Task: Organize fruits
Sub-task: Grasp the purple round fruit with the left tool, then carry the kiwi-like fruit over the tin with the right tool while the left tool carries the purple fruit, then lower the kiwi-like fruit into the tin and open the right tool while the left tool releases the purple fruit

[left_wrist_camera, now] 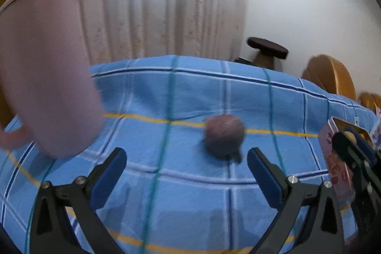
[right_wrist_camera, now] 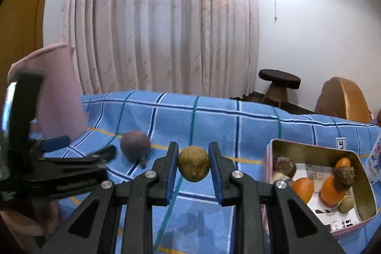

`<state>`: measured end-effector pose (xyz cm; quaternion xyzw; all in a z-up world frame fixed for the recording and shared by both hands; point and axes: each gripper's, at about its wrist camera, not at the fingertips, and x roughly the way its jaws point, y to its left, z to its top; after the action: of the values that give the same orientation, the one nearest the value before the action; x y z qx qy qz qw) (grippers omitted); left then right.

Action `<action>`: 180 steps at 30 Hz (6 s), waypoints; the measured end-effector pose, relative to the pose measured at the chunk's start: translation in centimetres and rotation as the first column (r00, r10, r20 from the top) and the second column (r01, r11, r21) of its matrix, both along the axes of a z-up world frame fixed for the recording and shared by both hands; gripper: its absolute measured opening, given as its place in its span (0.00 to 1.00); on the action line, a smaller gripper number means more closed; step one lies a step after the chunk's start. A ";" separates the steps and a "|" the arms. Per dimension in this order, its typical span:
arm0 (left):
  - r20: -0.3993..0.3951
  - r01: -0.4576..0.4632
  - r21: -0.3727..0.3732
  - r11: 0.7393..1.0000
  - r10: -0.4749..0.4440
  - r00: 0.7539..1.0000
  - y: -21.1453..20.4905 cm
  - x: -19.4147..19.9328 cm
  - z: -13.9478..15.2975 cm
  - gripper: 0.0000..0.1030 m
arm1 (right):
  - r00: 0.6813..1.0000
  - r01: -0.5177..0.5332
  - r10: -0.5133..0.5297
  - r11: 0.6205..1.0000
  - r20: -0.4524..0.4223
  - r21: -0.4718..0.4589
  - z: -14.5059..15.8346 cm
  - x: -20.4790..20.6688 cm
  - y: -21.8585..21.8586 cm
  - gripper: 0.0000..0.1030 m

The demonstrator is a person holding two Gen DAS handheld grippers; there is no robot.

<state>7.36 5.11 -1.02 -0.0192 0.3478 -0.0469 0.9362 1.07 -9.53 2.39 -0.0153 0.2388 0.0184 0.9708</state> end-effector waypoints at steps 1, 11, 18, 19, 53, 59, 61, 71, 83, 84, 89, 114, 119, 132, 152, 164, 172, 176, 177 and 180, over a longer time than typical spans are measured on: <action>-0.008 0.001 -0.005 1.000 -0.001 1.000 -0.5 0.6 0.0 1.00 | 1.000 0.003 -0.003 1.000 0.002 0.005 0.1 0.2 -0.2 0.27; -0.177 0.003 0.018 1.000 0.000 0.984 -4.3 6.7 -2.4 0.67 | 1.000 -0.001 0.002 0.999 -0.017 0.035 -0.3 0.8 -0.4 0.27; -0.183 0.033 -0.043 0.999 -0.040 0.982 -4.3 6.2 -2.4 0.51 | 0.999 -0.004 0.005 0.999 -0.035 0.038 -0.2 1.2 -0.5 0.27; -0.183 0.028 -0.048 0.998 -0.036 0.983 -4.2 6.0 -2.3 0.51 | 0.999 -0.005 0.007 0.999 -0.033 0.039 -0.2 1.2 -0.6 0.27; 0.059 -0.176 0.013 0.984 0.175 0.983 -0.6 -5.4 0.2 0.51 | 0.998 -0.059 0.060 0.998 0.032 -0.022 0.0 -3.4 0.5 0.27; 0.067 -0.161 0.020 0.987 0.159 0.985 -1.4 -6.5 0.3 0.51 | 0.998 -0.054 0.055 0.998 0.028 -0.021 -0.1 -4.5 -0.3 0.27; 0.075 -0.151 0.028 0.988 0.149 0.986 -1.8 -6.9 0.4 0.51 | 0.998 -0.055 0.056 0.998 0.026 -0.020 -0.1 -4.9 -0.7 0.27; 0.091 -0.095 0.049 0.994 0.091 0.992 -4.6 -8.2 0.7 0.51 | 0.998 -0.048 0.049 0.998 0.026 -0.030 0.1 -6.5 -3.1 0.27; 0.100 -0.050 0.045 0.998 0.045 0.994 -8.0 -9.2 0.9 0.51 | 0.999 -0.017 0.019 0.999 0.040 -0.046 0.3 -8.2 -6.7 0.27; 0.102 -0.045 0.042 0.998 0.041 0.994 -8.2 -9.3 0.9 0.51 | 0.999 -0.014 0.016 0.999 0.042 -0.046 0.4 -8.2 -7.0 0.27; 0.116 -0.005 0.059 0.998 -0.002 0.993 -10.4 -9.6 1.0 0.51 | 0.997 0.027 -0.025 0.999 0.068 -0.031 1.0 -8.5 -9.5 0.27; 0.189 0.185 0.036 0.982 -0.188 0.964 -20.0 -9.0 2.8 0.51 | 0.968 0.221 -0.221 0.975 0.122 0.011 2.8 -8.6 -18.8 0.27; 0.187 0.211 0.043 0.977 -0.215 0.959 -22.3 -8.2 2.8 0.51 | 0.953 0.278 -0.276 0.960 0.127 0.003 3.0 -8.2 -20.4 0.27; 0.144 0.245 0.006 0.969 -0.244 0.959 -23.9 -6.2 2.0 0.51 | 0.953 0.297 -0.297 0.955 0.059 0.001 1.9 -5.6 -21.3 0.27; 0.079 0.246 -0.013 0.969 -0.244 0.967 -23.3 -4.9 1.5 0.51 | 0.986 0.152 -0.145 0.985 -0.087 0.083 -0.4 -3.2 -20.5 0.28; 0.056 0.229 -0.025 0.973 -0.228 0.972 -22.9 -4.6 1.1 0.53 | 0.987 0.068 -0.014 0.936 -0.158 0.346 -1.6 0.0 -23.2 0.30; 0.241 0.208 0.107 0.972 -0.228 0.943 -23.6 -8.5 2.9 1.00 | 0.999 0.000 0.020 0.922 -0.049 0.388 0.1 -2.0 -22.6 0.68; 0.252 0.174 0.149 0.973 -0.208 0.945 -23.0 -9.4 3.0 1.00 | 0.994 0.090 -0.102 0.955 0.030 0.283 1.1 -4.2 -21.9 0.69; 0.263 0.170 0.149 0.974 -0.205 0.943 -22.7 -9.7 3.1 1.00 | 0.991 0.112 -0.129 0.958 0.048 0.262 1.3 -4.7 -21.6 0.69; 0.273 0.163 0.126 0.979 -0.192 0.942 -21.6 -10.3 3.2 1.00 | 0.980 0.146 -0.173 0.959 0.094 0.245 1.8 -6.0 -21.1 0.72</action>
<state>-2.97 -16.53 2.19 0.0668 0.2120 -0.1158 0.9681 -4.95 -30.66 4.18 0.1187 0.1792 -0.0327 0.9761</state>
